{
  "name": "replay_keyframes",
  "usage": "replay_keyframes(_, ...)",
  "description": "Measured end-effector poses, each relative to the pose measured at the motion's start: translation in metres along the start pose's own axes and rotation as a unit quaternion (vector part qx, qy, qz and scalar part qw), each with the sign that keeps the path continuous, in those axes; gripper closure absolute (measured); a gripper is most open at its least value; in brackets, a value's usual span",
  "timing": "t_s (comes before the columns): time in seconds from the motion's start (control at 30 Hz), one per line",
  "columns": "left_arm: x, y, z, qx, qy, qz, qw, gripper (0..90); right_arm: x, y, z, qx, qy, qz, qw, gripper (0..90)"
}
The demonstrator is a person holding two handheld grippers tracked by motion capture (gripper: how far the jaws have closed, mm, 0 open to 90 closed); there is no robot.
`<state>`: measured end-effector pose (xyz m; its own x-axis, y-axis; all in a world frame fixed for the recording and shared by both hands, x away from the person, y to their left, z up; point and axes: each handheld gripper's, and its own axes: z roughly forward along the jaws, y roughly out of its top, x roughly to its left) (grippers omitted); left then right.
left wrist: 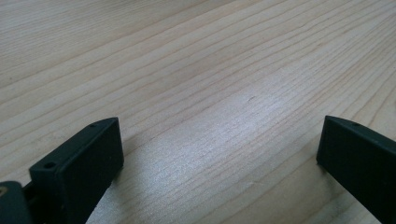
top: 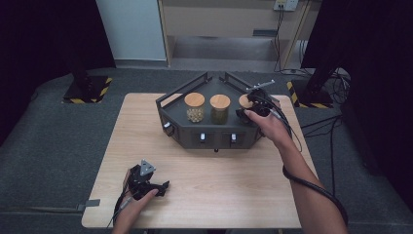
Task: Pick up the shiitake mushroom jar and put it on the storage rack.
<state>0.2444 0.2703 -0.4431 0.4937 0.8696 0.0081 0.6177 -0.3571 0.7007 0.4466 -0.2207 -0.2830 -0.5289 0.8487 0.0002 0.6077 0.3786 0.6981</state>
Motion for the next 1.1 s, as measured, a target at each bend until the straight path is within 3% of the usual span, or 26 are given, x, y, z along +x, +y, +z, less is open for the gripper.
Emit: replay_keyframes(1.1, 0.0, 0.0, 0.0, -0.001, 0.0, 0.0, 1.0, 0.0, -0.004, -0.013, 0.003, -0.02, 0.009, 0.01, 0.9997, 25.5)
